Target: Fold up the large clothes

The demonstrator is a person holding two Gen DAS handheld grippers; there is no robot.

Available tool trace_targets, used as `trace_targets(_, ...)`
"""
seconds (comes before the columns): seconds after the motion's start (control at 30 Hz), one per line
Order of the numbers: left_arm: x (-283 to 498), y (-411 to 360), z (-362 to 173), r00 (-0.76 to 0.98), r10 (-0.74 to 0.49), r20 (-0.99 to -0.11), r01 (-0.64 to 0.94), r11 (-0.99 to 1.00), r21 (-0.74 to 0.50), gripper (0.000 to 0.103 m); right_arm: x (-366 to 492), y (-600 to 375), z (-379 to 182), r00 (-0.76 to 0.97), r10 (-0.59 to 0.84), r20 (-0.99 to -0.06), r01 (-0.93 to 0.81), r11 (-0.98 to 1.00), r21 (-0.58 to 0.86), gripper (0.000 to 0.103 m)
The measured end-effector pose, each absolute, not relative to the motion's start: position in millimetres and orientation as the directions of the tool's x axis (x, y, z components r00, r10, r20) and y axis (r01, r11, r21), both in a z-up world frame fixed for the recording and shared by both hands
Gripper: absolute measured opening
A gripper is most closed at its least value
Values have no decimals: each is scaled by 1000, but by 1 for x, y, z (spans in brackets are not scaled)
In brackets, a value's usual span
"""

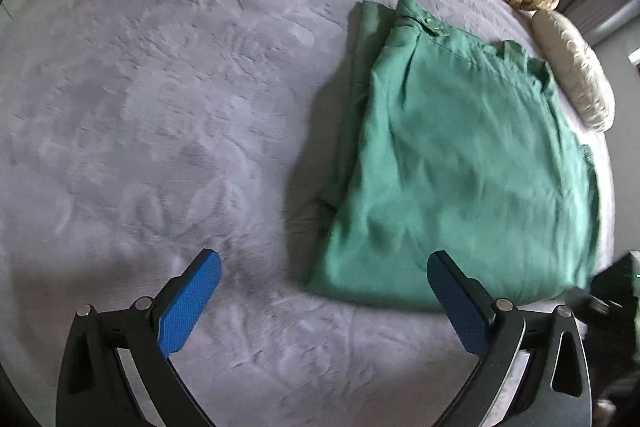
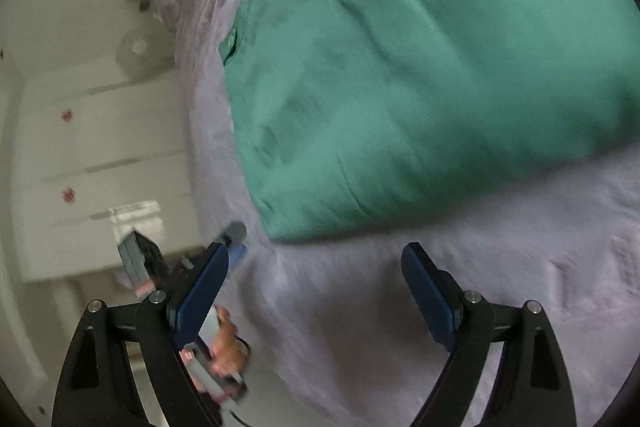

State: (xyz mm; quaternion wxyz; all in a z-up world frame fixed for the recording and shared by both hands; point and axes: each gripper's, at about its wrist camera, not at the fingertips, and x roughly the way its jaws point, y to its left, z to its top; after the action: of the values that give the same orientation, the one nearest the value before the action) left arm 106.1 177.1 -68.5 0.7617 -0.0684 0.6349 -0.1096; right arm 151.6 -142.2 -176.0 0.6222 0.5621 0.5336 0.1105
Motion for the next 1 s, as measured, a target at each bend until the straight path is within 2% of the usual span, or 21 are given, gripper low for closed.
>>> trace_targets(0.13,110,175,-81,119,-348,-930,68,937,-342,103,161,-131,-202,461,731,-503,507,248,825,89)
trace_targets(0.2,110,176,-85,99,-416,-904,48,909,-413,103,165,-129,-203,510,716,-477,501,204,841,78)
trace_targets(0.23,111,177,-87,91,-443,-892,29,896,-443,103,166,-130,-202,528,712,-464,497,184,848,56)
trace_targets(0.27,111,178,-89,87,-474,-876,2,879,-476,103,168,-131,-202,546,710,-445,488,163,858,21)
trace_targets(0.3,112,180,-91,82,-519,-851,-32,852,-523,103,171,-132,-199,559,710,-428,474,149,868,9)
trace_targets(0.4,120,176,-98,74,-612,-787,-88,782,-617,103,175,-141,-182,588,730,-347,401,110,909,9)
trace_targets(0.5,142,156,-101,62,-683,-727,-71,724,-686,103,180,-146,-162,598,745,-296,339,100,935,9)
trace_targets(0.57,159,138,-104,40,-714,-699,-67,696,-715,103,184,-147,-151,589,754,-291,311,120,943,9)
trace_targets(0.63,175,119,-105,28,-701,-713,-46,711,-701,102,186,-146,-151,566,767,-302,302,148,942,8)
trace_targets(0.67,180,109,-105,30,-670,-741,-23,741,-671,92,187,-146,-153,550,772,-319,309,167,936,8)
trace_targets(0.7,183,98,-105,26,-613,-790,8,790,-613,59,186,-143,-157,522,777,-352,325,201,924,8)
trace_targets(0.73,185,91,-108,8,-575,-818,27,818,-575,44,184,-139,-163,475,780,-406,351,255,901,8)
trace_targets(0.77,185,86,-111,-11,-561,-828,30,827,-561,37,182,-138,-167,438,784,-441,367,292,883,9)
trace_targets(0.83,181,80,-105,21,-527,-849,68,848,-525,34,175,-130,-169,315,802,-507,391,377,839,13)
trace_targets(0.9,177,76,-95,55,-504,-862,109,861,-496,34,164,-133,-159,231,801,-552,378,448,810,13)
trace_targets(1.0,174,64,-72,114,-462,-880,183,880,-438,33,150,-163,-125,295,748,-595,306,516,800,13)
